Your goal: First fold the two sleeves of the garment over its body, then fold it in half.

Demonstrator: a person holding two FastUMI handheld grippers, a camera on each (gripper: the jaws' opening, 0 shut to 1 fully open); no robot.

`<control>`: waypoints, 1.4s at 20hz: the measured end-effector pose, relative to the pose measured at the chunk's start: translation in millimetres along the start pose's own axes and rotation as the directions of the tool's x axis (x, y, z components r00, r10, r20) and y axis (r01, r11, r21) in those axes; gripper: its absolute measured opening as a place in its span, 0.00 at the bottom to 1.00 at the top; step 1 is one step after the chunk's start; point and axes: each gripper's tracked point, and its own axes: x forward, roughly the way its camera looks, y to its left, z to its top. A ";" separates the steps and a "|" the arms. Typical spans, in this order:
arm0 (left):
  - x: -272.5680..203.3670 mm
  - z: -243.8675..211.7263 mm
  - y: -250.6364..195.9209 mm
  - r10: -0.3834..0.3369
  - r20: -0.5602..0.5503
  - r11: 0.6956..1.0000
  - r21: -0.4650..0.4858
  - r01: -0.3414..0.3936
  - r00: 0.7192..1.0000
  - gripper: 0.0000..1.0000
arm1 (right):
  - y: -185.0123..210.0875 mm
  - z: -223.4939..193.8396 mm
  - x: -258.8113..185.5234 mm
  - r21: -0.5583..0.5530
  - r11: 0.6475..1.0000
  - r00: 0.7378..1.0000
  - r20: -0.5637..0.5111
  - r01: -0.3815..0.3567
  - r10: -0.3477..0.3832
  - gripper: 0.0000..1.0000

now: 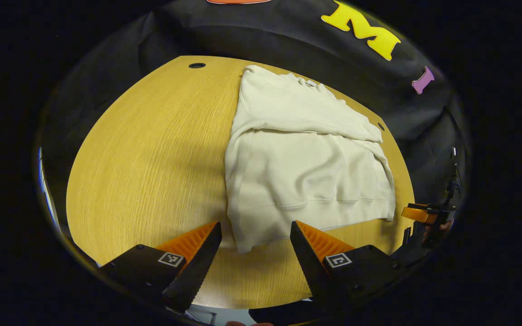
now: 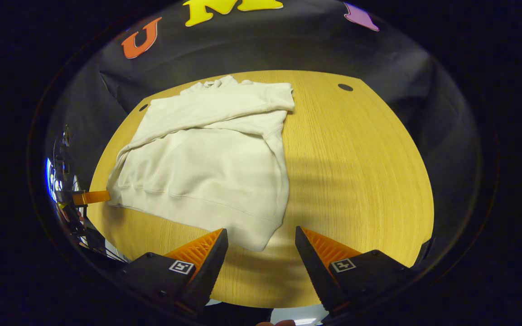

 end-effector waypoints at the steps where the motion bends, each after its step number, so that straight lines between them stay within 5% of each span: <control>1: 3.4 0.0 0.3 -0.006 -0.008 1.000 -0.008 0.006 1.000 0.97 | -0.6 -2.6 6.7 0.010 1.000 1.000 -0.026 0.003 -0.003 0.92; 5: 11.2 3.0 1.3 -0.014 -0.040 0.999 -0.042 0.013 0.999 0.92 | 5.0 -10.4 26.7 0.083 0.996 0.993 -0.115 0.010 -0.001 0.93; 9: 14.6 -3.6 3.1 -0.019 -0.087 0.997 -0.073 0.013 0.996 0.70 | 7.3 -16.1 34.9 0.120 0.993 0.985 -0.172 0.024 -0.003 0.88; 11: 16.9 -4.8 7.0 -0.008 -0.097 0.997 -0.083 0.000 0.995 0.70 | 4.3 -14.9 35.0 0.126 0.991 0.983 -0.185 0.035 -0.011 0.75; 12: 17.1 -4.4 7.5 -0.003 -0.098 0.997 -0.082 -0.005 0.995 0.55 | -2.4 -16.1 36.9 0.116 0.992 0.981 -0.192 0.056 -0.032 0.68; 13: 16.8 -5.5 10.0 0.004 -0.103 0.997 -0.078 -0.013 0.995 0.52 | -5.6 -16.0 37.2 0.119 0.991 0.980 -0.197 0.061 -0.037 0.61; 14: 17.0 -5.9 12.4 0.014 -0.108 0.997 -0.076 -0.022 0.994 0.43 | -4.5 -14.9 34.4 0.133 0.990 0.979 -0.200 0.054 -0.027 0.31; 17: 15.0 -6.7 17.1 0.042 -0.119 0.995 -0.088 -0.053 0.992 0.17 | -5.8 -15.1 37.0 0.161 0.986 0.979 -0.202 0.049 -0.016 0.33; 18: 14.6 -7.0 13.6 0.035 -0.119 0.995 -0.087 -0.045 0.992 0.07 | -4.2 -14.3 37.3 0.169 0.984 0.979 -0.203 0.054 -0.019 0.08; 23: 1.1 5.8 -2.8 -0.005 -0.070 0.999 -0.036 0.003 0.998 0.03 | 1.9 -2.9 23.2 0.223 0.975 0.989 -0.144 -0.006 0.039 0.01; 28: -26.9 38.5 -10.7 0.009 0.024 0.990 0.137 -0.013 1.000 0.03 | 5.2 40.8 -14.0 0.283 0.954 0.994 0.014 -0.104 0.104 0.01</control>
